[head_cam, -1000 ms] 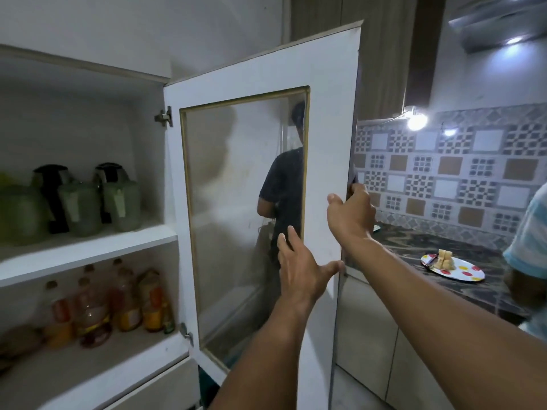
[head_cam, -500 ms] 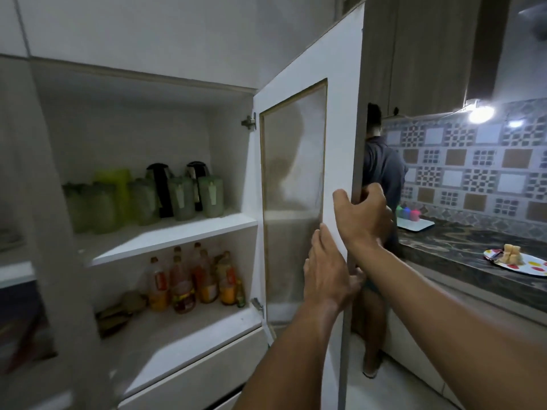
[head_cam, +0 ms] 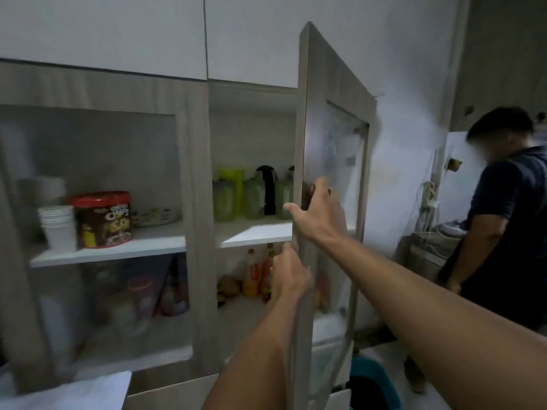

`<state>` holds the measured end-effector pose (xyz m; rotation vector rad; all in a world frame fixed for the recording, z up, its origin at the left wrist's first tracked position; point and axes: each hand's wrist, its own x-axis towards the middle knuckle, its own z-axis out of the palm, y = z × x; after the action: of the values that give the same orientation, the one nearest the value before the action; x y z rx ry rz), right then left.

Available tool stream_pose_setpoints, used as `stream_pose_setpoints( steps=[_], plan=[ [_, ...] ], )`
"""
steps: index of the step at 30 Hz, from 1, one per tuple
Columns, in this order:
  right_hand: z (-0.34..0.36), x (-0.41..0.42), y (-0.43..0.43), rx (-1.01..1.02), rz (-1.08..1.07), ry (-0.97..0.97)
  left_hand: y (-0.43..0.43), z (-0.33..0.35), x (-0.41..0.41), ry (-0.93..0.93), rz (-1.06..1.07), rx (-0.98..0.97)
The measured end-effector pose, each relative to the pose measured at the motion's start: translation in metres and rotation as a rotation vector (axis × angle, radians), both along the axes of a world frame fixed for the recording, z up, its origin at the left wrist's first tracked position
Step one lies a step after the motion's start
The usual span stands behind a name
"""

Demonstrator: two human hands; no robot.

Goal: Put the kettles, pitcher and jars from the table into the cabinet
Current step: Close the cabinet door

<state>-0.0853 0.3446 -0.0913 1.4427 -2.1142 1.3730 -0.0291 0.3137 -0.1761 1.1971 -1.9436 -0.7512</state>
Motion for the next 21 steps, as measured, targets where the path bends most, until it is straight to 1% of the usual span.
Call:
stream_pose_setpoints(
  steps=[2,5,9,13,16,21],
  plan=[
    [0.001,0.01,-0.025,0.019,0.052,0.097,-0.029,0.0,0.01,-0.001,0.029,0.039],
    [-0.002,0.015,-0.063,-0.029,0.103,0.257,-0.064,-0.001,0.016,0.002,0.084,0.056],
    [-0.009,0.011,-0.116,-0.048,0.248,0.356,-0.107,0.001,0.024,0.017,0.217,0.03],
    [-0.016,0.002,-0.169,-0.02,0.244,0.522,-0.157,0.003,0.031,0.079,0.323,0.002],
    [-0.02,-0.007,-0.209,0.029,0.224,0.633,-0.191,0.001,0.032,0.021,0.369,-0.05],
    [-0.015,-0.012,-0.268,0.134,0.25,0.689,-0.243,0.003,0.03,-0.118,0.487,-0.074]
  ],
)
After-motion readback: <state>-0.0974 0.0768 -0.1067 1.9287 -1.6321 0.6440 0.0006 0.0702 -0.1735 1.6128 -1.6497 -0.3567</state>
